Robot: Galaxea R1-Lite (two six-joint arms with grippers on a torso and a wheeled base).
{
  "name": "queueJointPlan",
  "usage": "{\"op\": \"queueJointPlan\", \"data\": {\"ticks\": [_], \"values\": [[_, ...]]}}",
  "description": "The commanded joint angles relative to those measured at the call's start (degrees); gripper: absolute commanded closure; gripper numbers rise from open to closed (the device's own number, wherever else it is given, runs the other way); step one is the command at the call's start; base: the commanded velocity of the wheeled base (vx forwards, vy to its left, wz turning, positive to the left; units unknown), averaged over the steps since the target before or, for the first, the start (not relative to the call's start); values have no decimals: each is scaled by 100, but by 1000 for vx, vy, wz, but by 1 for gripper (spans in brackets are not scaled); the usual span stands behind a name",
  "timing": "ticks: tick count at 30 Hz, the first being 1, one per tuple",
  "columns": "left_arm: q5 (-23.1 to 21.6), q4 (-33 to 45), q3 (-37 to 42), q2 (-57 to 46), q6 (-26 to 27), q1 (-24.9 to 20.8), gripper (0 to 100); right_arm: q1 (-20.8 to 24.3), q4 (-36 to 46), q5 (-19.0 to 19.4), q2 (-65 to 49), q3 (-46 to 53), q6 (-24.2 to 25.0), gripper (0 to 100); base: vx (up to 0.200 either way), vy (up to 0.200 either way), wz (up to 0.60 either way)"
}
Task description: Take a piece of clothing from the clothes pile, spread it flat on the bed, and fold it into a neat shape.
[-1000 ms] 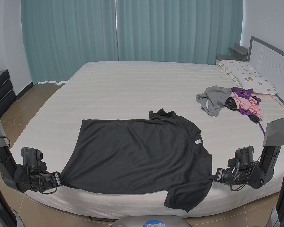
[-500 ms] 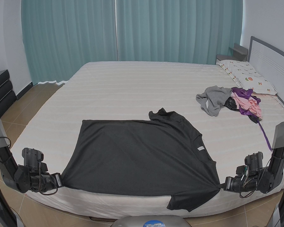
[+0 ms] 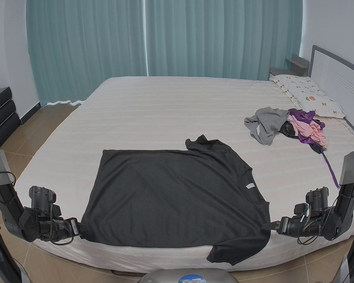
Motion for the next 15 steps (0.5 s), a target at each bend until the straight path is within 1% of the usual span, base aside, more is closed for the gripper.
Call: {"op": "queueJointPlan", "data": {"ticks": [1, 3, 4, 5, 10, 15], "values": [[-24, -14, -53, 12, -34, 1, 0, -49, -136, 122, -136, -47, 212, 0, 0, 0, 0], [-33, -32, -132, 3, -52, 54, 0, 22, -320, 359, -259, -65, 774, 0, 0, 0, 0], [-33, -32, -132, 3, -52, 54, 0, 22, -320, 359, -259, -65, 774, 0, 0, 0, 0], [-41, -32, -167, -32, -104, 72, 0, 31, -470, 421, -294, -65, 977, 0, 0, 0, 0], [-94, -181, -159, -146, -350, 98, 0, 22, -593, 421, -321, -56, 1188, 0, 0, 0, 0], [-199, -506, -53, -129, -728, 98, 0, 101, -593, 421, -312, -21, 1451, 0, 0, 0, 0]]}}
